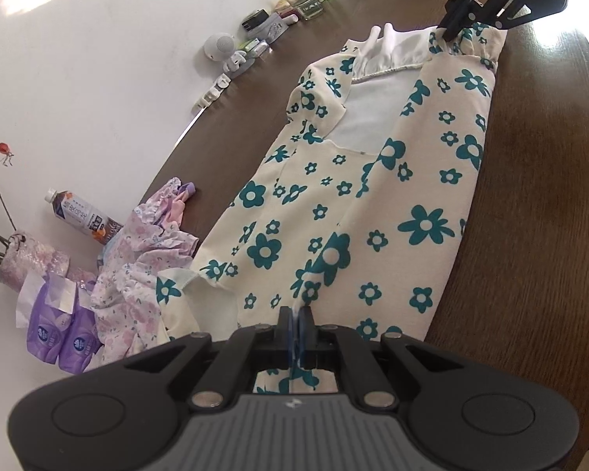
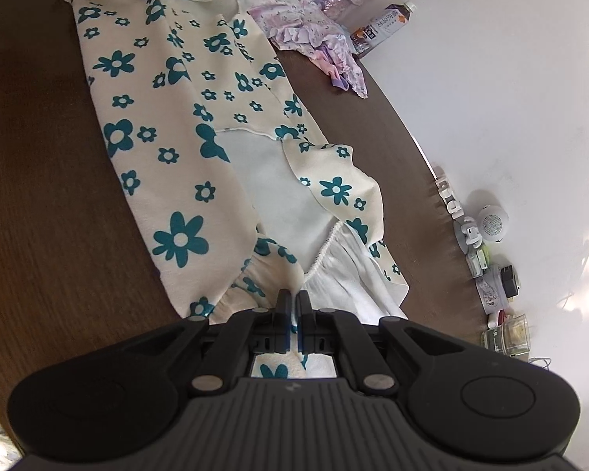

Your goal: Fold clothes

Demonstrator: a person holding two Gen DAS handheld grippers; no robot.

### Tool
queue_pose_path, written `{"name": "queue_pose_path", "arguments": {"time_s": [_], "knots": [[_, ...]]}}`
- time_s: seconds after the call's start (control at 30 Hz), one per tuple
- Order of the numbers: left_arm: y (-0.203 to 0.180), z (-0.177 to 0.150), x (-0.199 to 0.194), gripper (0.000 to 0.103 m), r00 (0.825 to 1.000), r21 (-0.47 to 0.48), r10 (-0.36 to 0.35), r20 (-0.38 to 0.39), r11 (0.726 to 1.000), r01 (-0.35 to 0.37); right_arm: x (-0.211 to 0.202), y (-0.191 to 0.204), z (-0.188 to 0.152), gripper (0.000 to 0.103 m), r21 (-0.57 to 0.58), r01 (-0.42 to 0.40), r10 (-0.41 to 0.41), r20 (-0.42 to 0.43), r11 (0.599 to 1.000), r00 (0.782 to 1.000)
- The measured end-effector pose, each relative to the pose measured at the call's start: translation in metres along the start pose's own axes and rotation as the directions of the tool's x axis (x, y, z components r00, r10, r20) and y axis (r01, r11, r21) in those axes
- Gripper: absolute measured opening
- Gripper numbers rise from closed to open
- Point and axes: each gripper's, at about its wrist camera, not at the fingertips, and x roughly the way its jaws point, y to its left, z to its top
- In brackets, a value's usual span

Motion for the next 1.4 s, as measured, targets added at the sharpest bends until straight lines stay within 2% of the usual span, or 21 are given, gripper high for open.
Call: {"name": "queue_pose_path", "arguments": {"time_s": [0.73,1.17,1.27,1.4], "knots": [[0.009,-0.003,0.035,0.002,0.998,-0.042,-0.043,-0.051,0.998,0.041,0.041,-0.006,-0.003,0.002,0.037,-0.003,0.002,0.010,0.999,1.000],[0.009,-0.010,0.038,0.000,0.999,-0.117,-0.040,-0.030,0.992,0.037,0.044,-0.005,-0.021,0.003,0.168,0.001,-0.015,0.082,0.986,0.997],[0.013,-0.010,0.035,0.009,0.999,-0.156,-0.030,-0.025,0.987,0.026,0.032,-0.016,-0.026,0.006,0.252,0.006,-0.036,0.115,0.968,0.993],[0.027,-0.010,0.019,0.025,1.000,-0.265,-0.001,0.013,0.964,0.004,0.012,-0.035,-0.033,0.008,0.388,0.007,-0.075,0.158,0.922,0.985]]}}
